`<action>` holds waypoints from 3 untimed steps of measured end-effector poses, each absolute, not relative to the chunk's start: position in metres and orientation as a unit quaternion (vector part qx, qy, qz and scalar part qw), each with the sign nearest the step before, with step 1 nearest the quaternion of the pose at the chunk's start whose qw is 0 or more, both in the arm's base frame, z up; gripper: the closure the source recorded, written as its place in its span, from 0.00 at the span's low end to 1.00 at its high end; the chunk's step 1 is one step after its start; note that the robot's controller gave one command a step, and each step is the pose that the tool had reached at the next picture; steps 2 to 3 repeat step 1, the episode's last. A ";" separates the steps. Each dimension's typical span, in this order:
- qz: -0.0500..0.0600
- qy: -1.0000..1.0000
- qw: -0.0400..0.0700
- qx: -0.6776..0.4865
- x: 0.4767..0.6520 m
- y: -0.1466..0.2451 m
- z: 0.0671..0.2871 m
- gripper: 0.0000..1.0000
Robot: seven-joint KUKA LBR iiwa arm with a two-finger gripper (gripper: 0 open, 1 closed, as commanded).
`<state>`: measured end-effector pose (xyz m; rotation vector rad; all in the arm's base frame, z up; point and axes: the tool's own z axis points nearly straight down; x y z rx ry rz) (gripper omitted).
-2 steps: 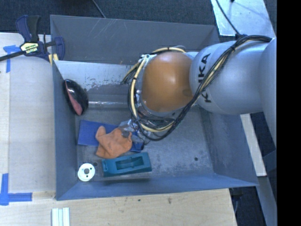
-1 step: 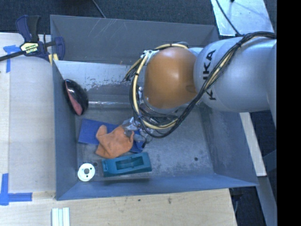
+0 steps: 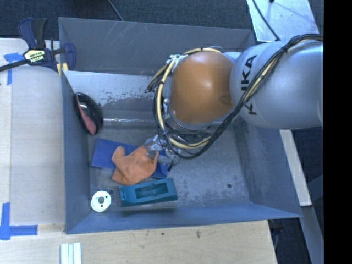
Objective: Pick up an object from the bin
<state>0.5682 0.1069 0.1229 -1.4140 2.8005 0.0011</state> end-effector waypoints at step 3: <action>0.000 0.893 0.002 -0.450 0.568 0.107 0.140 1.00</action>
Offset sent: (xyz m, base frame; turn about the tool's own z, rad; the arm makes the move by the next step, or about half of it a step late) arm -0.0001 0.0001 0.0023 0.0000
